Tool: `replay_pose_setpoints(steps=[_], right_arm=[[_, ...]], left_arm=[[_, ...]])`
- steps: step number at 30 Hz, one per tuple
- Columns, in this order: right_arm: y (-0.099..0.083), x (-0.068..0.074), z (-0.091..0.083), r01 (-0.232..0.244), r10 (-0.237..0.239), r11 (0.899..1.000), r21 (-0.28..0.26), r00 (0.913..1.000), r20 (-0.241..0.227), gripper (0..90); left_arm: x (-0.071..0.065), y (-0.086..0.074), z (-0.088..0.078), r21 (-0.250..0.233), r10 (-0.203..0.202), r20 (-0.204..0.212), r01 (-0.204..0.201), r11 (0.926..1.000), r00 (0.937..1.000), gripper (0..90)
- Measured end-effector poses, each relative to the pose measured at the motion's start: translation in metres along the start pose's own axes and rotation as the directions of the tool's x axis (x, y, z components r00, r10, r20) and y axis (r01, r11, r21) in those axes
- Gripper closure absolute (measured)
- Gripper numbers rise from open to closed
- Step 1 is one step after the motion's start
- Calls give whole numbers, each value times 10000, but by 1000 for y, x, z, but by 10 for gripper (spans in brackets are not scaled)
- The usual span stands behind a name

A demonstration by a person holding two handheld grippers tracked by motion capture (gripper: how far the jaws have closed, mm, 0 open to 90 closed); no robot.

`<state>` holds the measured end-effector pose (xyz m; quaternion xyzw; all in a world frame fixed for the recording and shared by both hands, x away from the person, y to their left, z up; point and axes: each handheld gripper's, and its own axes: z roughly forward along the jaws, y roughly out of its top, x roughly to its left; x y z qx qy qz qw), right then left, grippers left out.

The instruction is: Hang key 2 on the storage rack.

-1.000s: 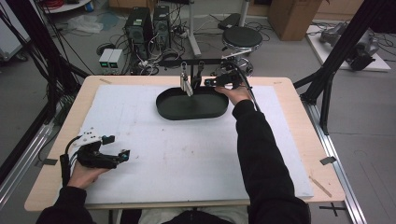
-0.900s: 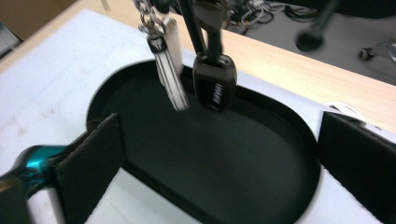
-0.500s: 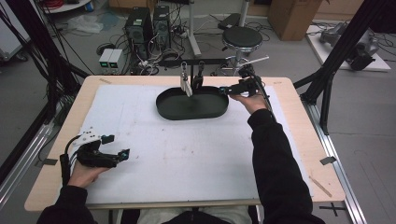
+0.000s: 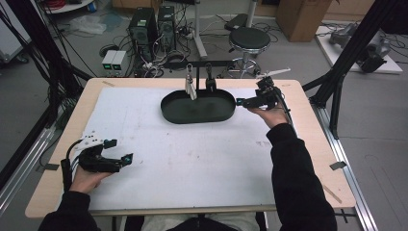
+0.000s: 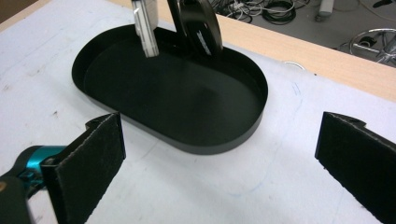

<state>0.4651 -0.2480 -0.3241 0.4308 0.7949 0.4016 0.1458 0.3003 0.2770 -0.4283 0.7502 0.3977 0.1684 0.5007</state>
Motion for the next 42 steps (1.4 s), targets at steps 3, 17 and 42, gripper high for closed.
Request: replay_pose_setpoints(steps=[3, 17, 42], right_arm=[[-7, -1, -7, 50, -50, 10000, -26, 10000, 46, 8], [-42, -8, -33, -24, 34, 9995, -303, 9994, 335, 8], [-109, -14, -46, 13, 15, 9993, -386, 9974, 722, 8]], left_arm=[[-1, 0, 0, 18, 27, -15, -27, 10000, 10000, 62], [0, -1, 0, 142, 38, 3, -38, 9999, 10000, 62], [-2, -6, 2, 564, 69, -4, -68, 9984, 10000, 62]])
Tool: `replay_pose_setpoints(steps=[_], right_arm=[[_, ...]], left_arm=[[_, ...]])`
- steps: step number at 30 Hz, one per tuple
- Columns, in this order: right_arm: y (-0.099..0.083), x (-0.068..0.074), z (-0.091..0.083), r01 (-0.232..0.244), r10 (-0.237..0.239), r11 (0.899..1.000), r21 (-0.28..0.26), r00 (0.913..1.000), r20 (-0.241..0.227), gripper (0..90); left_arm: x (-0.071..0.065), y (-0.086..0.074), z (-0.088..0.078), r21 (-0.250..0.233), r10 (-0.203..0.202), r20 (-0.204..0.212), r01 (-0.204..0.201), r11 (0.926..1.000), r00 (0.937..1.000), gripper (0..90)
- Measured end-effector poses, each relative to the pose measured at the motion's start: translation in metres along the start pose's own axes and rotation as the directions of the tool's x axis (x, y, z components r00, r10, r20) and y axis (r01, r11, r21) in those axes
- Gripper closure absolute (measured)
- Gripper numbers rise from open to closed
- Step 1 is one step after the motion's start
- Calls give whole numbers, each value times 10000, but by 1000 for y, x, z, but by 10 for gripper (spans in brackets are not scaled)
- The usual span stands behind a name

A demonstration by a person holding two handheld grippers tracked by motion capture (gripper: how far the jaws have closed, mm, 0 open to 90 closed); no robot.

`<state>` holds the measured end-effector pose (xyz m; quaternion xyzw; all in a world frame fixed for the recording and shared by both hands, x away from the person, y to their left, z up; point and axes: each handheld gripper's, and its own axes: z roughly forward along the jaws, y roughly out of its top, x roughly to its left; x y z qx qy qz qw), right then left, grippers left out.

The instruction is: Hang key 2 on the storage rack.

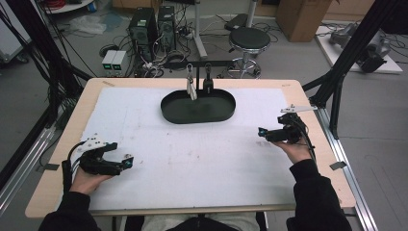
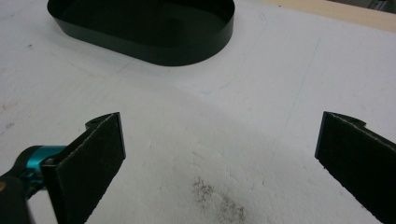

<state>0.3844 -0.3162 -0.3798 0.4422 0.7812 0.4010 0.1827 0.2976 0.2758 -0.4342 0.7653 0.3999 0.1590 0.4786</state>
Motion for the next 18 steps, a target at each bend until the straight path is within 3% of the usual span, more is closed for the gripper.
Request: replay_pose_setpoints(steps=[18], right_arm=[[-52, -2, -14, -255, 254, 9996, -80, 9996, -133, 8]], left_arm=[[-1, -3, -4, 36, -55, -79, 55, 10000, 10000, 62]])
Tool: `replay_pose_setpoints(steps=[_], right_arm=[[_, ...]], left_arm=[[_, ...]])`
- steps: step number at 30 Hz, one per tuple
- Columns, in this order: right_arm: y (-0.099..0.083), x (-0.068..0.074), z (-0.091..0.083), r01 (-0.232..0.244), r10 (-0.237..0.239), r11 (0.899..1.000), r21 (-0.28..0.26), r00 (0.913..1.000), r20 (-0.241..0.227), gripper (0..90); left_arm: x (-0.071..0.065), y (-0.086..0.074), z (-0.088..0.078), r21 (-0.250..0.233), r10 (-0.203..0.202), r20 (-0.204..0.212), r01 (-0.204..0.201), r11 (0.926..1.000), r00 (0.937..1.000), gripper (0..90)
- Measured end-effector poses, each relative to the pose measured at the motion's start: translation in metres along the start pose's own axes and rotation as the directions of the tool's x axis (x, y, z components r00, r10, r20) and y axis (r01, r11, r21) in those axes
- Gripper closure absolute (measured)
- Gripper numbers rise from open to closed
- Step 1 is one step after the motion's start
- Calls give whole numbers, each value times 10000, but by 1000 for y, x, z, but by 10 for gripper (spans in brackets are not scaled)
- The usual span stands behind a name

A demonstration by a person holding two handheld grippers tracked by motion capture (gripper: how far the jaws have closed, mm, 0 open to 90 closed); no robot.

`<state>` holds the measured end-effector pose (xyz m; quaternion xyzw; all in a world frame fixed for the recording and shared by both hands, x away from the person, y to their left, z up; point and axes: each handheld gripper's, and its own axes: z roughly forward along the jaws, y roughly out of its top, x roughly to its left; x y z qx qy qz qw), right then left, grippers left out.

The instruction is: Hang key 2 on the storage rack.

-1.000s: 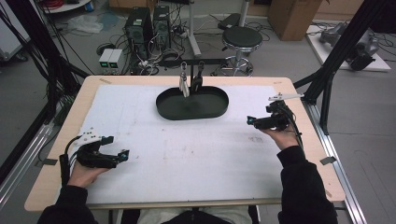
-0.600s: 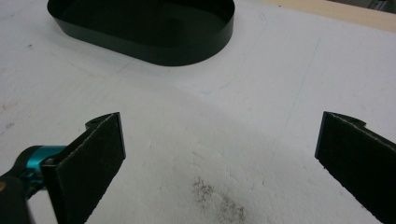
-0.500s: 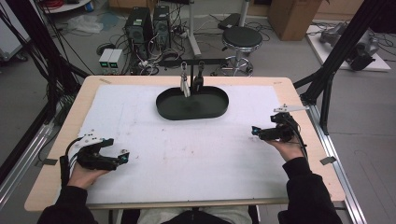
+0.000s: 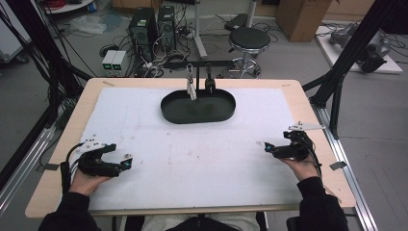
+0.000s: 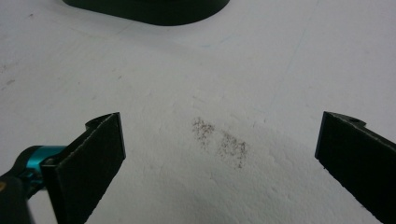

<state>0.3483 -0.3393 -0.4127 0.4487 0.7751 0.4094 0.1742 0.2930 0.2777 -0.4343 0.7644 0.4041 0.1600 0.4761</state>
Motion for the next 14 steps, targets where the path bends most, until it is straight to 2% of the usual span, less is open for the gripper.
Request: replay_pose_setpoints(steps=[4, 12, 14], right_arm=[[-6, 2, 1, 119, -118, 9999, 81, 9999, -69, 8], [-23, 10, 2, -189, 192, 9998, 60, 9988, -460, 8], [-27, 13, 3, -72, 73, 10000, 37, 9991, -418, 8]], left_arm=[[0, -2, -1, 46, -11, -13, 11, 10000, 10000, 62], [0, -4, -1, 100, -5, -8, 5, 9999, 10000, 62], [0, -4, -1, 109, 14, -12, -13, 9999, 10000, 62]])
